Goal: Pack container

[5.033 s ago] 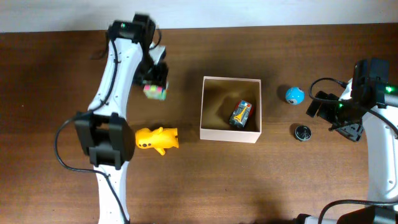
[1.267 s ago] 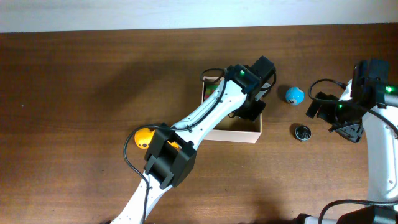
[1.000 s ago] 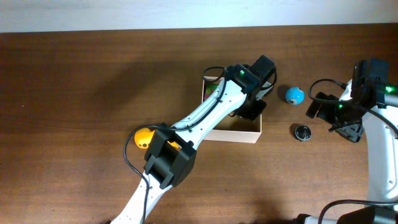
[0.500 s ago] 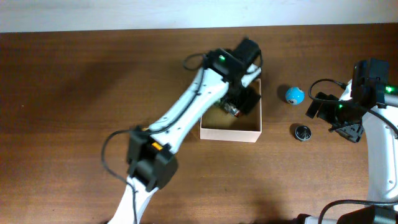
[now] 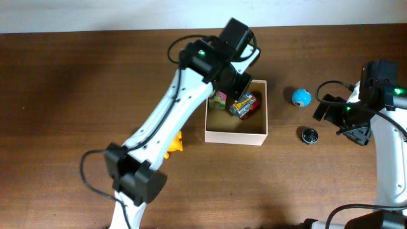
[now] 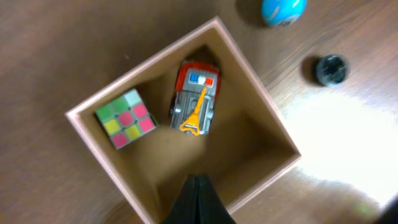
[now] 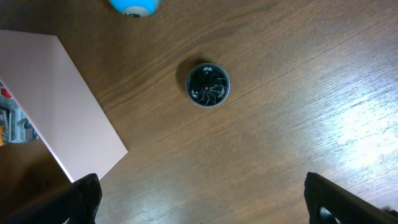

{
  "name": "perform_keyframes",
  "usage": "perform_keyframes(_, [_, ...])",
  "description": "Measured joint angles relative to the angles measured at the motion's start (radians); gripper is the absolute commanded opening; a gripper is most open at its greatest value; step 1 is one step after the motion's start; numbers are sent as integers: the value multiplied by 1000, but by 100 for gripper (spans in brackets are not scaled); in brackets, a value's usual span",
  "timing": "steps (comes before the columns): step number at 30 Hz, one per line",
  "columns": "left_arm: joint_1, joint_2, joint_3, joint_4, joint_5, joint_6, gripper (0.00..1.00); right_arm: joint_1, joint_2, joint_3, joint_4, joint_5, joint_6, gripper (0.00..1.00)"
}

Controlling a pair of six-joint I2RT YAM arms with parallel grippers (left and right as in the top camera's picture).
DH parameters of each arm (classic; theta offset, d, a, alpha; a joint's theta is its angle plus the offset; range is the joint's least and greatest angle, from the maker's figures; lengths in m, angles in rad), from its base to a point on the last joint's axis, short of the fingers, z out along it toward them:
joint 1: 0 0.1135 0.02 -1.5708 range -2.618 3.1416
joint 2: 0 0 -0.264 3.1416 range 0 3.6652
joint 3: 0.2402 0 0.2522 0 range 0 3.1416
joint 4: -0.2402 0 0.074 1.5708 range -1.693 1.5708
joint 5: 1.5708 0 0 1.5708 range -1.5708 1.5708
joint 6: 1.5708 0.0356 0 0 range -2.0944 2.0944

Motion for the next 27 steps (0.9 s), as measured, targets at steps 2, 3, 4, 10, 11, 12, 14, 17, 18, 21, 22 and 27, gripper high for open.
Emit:
perform_keyframes(2, [0,41,-41,37,0,0,2,0,0,0,0,0,0,99])
perform_keyframes(3, [0,72,-62,54,0,0,2,0,0,0,0,0,0,99])
perform_keyframes(4, [0,93,-72,61,-1,0,2,0,0,0,0,0,0,99])
perform_keyframes(10, [0,216,-101,85,-2,0,2,0,0,0,1,0,0,99])
perform_keyframes(11, [0,223,-103,86,-3,0,2,0,0,0,1,0,0,99])
perform_keyframes(12, [0,225,-103,87,-6,0,2,0,0,0,1,0,0,99])
perform_keyframes(14, [0,225,-103,87,-19,1,2,0,0,0,1,0,0,99])
perform_keyframes(17, [0,225,-103,87,-40,3,2,0,0,0,1,0,0,99])
perform_keyframes(18, [0,225,-103,87,-45,3,2,0,0,0,2,0,0,99])
perform_keyframes(21, [0,225,-103,87,-53,3,2,0,0,0,2,0,0,99])
perform_keyframes(22, [0,225,-103,87,-55,3,2,0,0,0,3,0,0,98])
perform_keyframes(27, [0,225,-103,95,-72,3,1,0,0,0,5,0,0,99])
